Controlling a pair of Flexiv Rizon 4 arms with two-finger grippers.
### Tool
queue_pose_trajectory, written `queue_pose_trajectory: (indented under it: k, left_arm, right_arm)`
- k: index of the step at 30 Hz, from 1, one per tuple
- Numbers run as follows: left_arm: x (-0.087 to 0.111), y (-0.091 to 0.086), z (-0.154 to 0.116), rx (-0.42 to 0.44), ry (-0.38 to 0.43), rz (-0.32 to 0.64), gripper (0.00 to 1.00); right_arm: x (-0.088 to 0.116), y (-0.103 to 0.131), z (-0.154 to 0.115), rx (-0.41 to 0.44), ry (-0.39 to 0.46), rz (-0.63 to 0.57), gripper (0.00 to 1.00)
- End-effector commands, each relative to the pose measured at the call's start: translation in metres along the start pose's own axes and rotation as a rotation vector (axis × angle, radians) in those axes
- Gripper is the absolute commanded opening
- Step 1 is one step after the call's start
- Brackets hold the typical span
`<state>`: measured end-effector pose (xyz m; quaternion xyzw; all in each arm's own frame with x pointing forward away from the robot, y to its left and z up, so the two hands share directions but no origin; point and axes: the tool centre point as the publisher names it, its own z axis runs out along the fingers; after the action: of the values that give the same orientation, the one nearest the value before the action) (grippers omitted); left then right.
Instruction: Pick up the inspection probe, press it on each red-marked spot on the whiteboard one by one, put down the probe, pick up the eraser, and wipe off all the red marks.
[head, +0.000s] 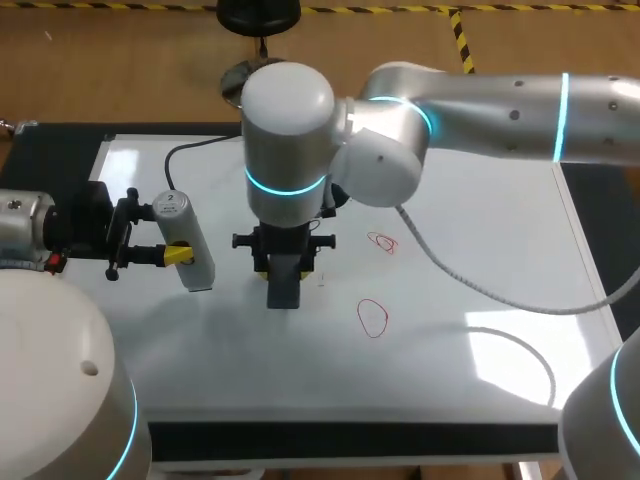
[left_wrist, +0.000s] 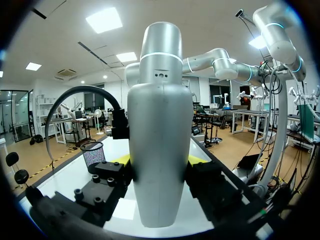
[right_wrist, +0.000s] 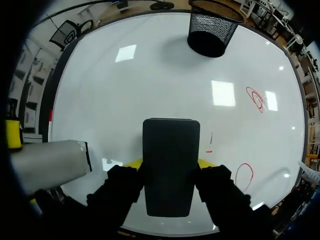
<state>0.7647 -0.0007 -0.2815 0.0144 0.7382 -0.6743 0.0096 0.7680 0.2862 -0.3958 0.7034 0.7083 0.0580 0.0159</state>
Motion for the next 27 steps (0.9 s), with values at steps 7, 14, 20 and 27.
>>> queue_pose_trajectory:
  k: [7, 14, 20, 27]
  left_arm:
    - [0.001, -0.001, 0.0, 0.002, -0.002, 0.003, 0.0]
    - [0.001, -0.001, 0.0, 0.002, -0.002, 0.003, 0.0]
    - [0.001, -0.001, 0.0, 0.002, -0.002, 0.003, 0.0]
    - [0.001, -0.001, 0.0, 0.002, -0.002, 0.003, 0.0]
  right_arm:
    - [0.016, -0.003, 0.022, 0.029, 0.0, -0.015, 0.0]
    - [0.007, -0.004, 0.035, 0.053, 0.0, 0.002, 0.0]
    - [-0.007, -0.002, 0.039, 0.063, -0.003, 0.023, 0.0]
    - [-0.025, -0.002, 0.04, 0.067, -0.007, 0.051, 0.0]
